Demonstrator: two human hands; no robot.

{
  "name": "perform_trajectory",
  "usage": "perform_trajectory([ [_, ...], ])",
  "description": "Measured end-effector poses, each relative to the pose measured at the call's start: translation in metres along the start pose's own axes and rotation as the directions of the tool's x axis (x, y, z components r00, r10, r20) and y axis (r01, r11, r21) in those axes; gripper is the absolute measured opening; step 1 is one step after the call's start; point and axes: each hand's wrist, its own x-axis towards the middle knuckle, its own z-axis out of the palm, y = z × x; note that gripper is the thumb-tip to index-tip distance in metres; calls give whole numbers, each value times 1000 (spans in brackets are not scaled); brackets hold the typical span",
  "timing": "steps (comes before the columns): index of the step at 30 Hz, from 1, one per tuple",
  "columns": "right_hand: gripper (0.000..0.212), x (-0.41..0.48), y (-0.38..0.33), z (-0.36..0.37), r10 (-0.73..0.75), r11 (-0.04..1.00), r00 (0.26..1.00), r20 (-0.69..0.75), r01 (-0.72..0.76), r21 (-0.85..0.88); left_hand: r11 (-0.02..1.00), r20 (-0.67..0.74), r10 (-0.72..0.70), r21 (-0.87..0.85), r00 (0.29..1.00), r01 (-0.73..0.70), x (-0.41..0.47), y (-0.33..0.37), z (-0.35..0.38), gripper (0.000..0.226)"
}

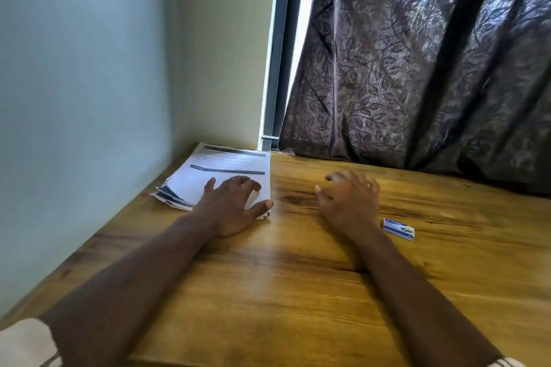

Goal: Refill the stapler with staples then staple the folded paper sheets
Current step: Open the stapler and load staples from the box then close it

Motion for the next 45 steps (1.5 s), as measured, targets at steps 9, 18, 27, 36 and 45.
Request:
perform_trajectory([
  [9, 51, 8, 21, 8, 161, 986, 976, 144, -166, 20, 981, -204, 35, -181, 978, -73, 9, -8, -3, 51],
  [18, 65, 7, 15, 14, 148, 895, 987, 65, -162, 416, 928, -329, 12, -348, 944, -132, 5, -3, -7, 49],
  [27, 73, -14, -35, -4, -92, 681, 918, -385, 340, 648, 823, -325, 110, -499, 939, -270, -8, 17, -17, 44],
  [36, 67, -22, -49, -3, -444, 762, 828, -343, 550, 341, 732, -358, 82, -612, 930, -300, -2, 21, -10, 19],
  [45, 42, -21, -41, -2, -277, 624, 931, -239, 363, 692, 663, -347, 72, -684, 935, -305, 0, 19, -9, 29],
])
